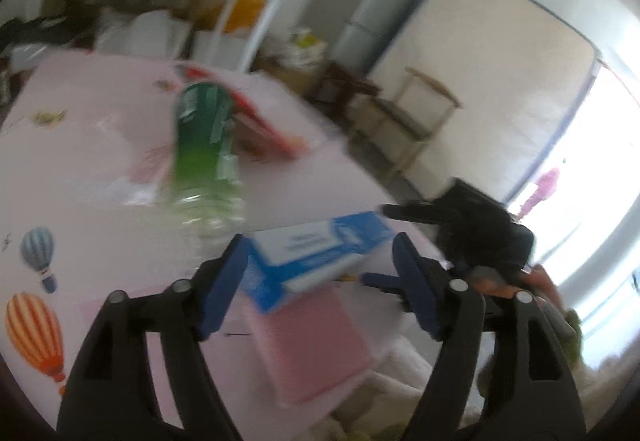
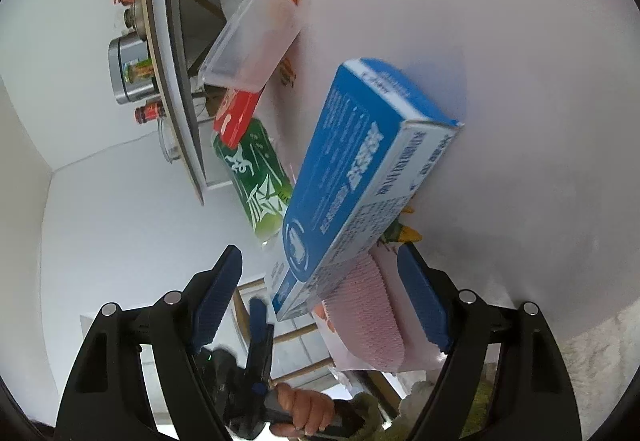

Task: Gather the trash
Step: 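Close the right gripper on the blue toothpaste box and lift it, then raise the toothpaste box with the right gripper and turn it level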

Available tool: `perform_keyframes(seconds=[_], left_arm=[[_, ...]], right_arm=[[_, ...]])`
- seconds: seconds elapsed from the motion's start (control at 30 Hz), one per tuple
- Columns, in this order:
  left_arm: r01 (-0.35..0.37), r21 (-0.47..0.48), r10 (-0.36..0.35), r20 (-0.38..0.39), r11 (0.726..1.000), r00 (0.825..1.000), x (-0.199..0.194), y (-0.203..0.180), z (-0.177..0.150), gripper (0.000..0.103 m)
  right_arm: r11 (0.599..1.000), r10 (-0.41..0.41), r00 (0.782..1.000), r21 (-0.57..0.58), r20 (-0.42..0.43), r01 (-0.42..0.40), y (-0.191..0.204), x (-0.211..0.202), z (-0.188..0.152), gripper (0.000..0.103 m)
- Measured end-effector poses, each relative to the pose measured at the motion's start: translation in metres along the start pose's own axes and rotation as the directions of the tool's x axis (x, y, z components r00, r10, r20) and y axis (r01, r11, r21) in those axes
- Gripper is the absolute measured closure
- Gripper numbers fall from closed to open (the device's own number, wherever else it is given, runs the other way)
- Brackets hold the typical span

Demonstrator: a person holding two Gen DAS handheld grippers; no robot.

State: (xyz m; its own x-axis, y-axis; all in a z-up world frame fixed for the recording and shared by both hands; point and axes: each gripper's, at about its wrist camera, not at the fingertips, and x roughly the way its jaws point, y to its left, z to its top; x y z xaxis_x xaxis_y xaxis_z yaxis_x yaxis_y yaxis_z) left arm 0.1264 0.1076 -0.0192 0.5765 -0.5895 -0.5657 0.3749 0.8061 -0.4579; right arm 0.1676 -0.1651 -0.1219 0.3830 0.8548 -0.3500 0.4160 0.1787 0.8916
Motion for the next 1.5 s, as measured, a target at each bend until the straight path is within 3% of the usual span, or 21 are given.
perform_keyframes(seconds=[0.17, 0.43, 0.67, 0.9, 1.0, 1.07, 1.23, 1.5], left_arm=[[-0.049, 0.016, 0.050, -0.060, 0.999, 0.997, 0.022, 0.001, 0.000, 0.032], [0.070, -0.013, -0.071, -0.074, 0.997, 0.995, 0.018, -0.011, -0.003, 0.032], [0.133, 0.018, -0.130, -0.111, 0.991, 0.985, 0.037, -0.034, -0.005, 0.032], [0.226, 0.050, -0.213, -0.183, 0.973, 0.960, 0.063, -0.066, -0.013, 0.032], [0.270, 0.045, -0.251, -0.253, 0.962, 0.934, 0.080, -0.082, -0.025, 0.032], [0.299, 0.051, -0.272, -0.296, 0.953, 0.916, 0.091, -0.093, -0.037, 0.032], [0.316, 0.056, -0.280, -0.336, 0.947, 0.899, 0.098, -0.098, -0.055, 0.032], [0.252, 0.096, -0.218, -0.274, 0.963, 0.937, 0.058, -0.076, -0.064, 0.032]], right_arm=[[1.000, -0.006, 1.000, -0.008, -0.023, 0.006, 0.002, 0.006, 0.001, 0.025], [0.999, 0.033, 0.998, 0.009, -0.053, -0.033, -0.004, 0.008, 0.006, 0.039], [0.997, 0.077, 0.997, 0.025, -0.031, -0.076, -0.011, -0.009, 0.010, 0.041], [0.994, 0.104, 0.994, 0.032, 0.016, -0.104, -0.018, -0.035, 0.017, 0.041], [0.994, 0.106, 0.994, 0.026, 0.038, -0.107, -0.026, -0.053, 0.018, 0.041], [0.997, 0.077, 0.995, 0.022, 0.055, -0.079, -0.030, -0.067, 0.020, 0.041], [0.999, -0.032, 0.992, -0.018, 0.121, 0.035, -0.031, -0.099, 0.022, 0.037], [0.960, -0.189, 0.946, -0.154, 0.263, 0.235, 0.011, -0.105, 0.026, 0.019]])
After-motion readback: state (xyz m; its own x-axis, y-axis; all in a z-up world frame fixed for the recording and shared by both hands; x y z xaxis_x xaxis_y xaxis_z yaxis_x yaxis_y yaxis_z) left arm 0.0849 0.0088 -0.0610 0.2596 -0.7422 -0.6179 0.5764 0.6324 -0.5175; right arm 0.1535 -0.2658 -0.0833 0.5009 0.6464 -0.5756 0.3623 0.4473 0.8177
